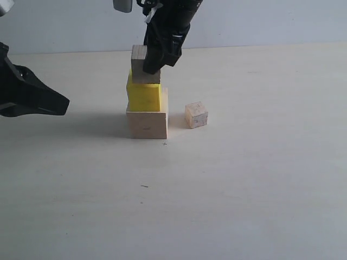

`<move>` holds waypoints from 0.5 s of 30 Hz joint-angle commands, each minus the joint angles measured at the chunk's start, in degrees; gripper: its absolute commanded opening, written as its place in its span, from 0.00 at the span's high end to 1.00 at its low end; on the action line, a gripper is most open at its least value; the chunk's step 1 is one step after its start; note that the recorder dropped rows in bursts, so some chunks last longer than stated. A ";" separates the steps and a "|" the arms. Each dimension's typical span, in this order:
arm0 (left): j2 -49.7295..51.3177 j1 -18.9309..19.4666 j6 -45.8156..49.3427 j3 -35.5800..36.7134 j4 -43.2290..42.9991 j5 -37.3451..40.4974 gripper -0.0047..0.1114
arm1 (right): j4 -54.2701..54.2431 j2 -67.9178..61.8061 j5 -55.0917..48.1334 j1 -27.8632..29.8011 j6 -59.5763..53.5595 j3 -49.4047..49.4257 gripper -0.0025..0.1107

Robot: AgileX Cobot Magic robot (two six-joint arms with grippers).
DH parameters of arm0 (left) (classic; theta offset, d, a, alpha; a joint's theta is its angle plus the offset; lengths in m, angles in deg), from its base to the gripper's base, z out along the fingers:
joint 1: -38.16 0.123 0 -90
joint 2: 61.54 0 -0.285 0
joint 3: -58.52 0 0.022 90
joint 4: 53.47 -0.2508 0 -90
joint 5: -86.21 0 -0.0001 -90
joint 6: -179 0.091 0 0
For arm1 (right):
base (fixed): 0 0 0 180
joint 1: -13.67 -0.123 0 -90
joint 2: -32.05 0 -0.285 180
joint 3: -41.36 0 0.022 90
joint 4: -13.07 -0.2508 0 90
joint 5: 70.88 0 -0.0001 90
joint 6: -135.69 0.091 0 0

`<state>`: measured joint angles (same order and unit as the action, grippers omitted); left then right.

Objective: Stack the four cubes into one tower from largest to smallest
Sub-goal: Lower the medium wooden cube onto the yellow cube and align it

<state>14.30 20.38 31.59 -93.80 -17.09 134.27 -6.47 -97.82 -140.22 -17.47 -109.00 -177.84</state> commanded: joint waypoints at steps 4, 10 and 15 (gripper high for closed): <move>-0.31 -0.03 0.09 0.36 0.40 0.04 0.96 | -0.70 1.10 1.30 0.13 -0.21 0.06 0.98; -0.31 -0.03 0.09 0.36 0.40 0.98 0.96 | -1.05 0.97 3.17 0.13 -0.21 0.06 0.98; -0.31 -0.03 0.09 0.36 0.40 1.34 0.96 | -1.05 -0.45 3.36 0.13 -0.21 0.06 0.98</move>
<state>14.30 20.38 31.59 -93.80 -17.09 135.27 -6.84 -97.82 -137.44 -17.47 -109.10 -177.84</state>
